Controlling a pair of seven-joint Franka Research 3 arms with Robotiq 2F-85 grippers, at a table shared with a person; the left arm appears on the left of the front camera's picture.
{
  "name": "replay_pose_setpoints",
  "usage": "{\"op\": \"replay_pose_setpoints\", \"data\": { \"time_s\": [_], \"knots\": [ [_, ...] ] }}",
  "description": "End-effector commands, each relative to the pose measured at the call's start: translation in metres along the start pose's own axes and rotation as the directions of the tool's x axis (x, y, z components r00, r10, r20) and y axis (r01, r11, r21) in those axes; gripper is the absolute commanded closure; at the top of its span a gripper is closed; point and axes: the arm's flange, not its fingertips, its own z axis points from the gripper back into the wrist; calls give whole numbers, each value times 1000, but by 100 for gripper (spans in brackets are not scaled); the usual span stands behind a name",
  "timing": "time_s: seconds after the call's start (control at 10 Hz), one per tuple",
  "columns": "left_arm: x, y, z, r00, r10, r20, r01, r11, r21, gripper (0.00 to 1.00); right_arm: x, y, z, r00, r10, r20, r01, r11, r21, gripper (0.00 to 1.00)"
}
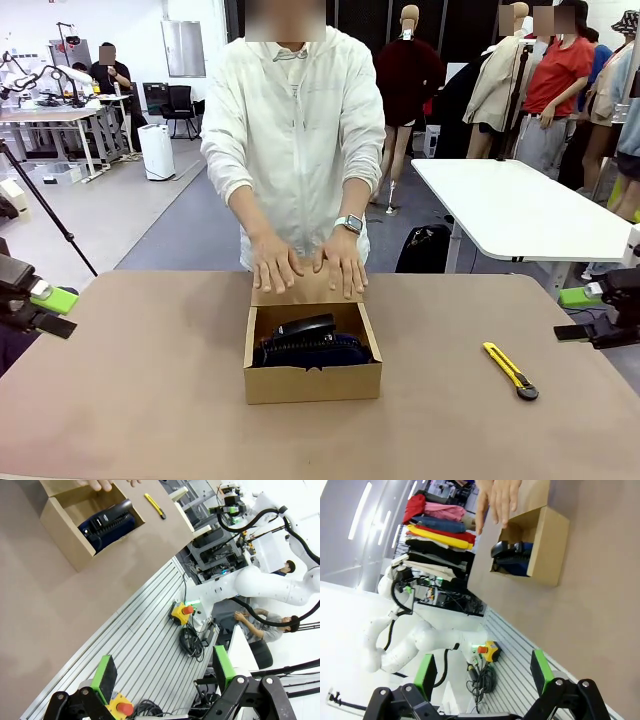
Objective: Pack the items into the box.
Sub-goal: Close the Mailer Box.
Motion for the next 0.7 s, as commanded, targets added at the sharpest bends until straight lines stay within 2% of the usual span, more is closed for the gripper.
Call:
{"op": "replay_pose_setpoints", "data": {
  "time_s": [0.0,0.1,0.2,0.3,0.4,0.5,0.6],
  "knots": [
    [50,4,-25,994,85,-68,-83,996,30,0,26,11,-55,997,21,-79,-29,995,-96,0],
    [84,22,-45,977,185,-102,-183,983,29,0,53,6,-95,987,10,-158,-27,994,-110,0],
    [119,49,-64,944,323,67,-327,943,64,0,77,-3,-132,991,-20,-131,-2,986,-165,0],
    [133,79,-88,918,388,87,-393,919,45,0,84,-8,-172,977,-44,-208,9,986,-167,0],
    [139,110,-113,892,415,180,-431,900,62,0,97,-21,-208,980,-105,-168,73,980,-186,0],
    [140,134,-131,900,398,179,-404,915,-4,0,107,-37,-232,973,-157,-166,118,968,-222,0],
    [138,155,-149,906,379,187,-379,925,-39,0,116,-51,-245,978,-168,-120,137,962,-235,0]
  ]
}}
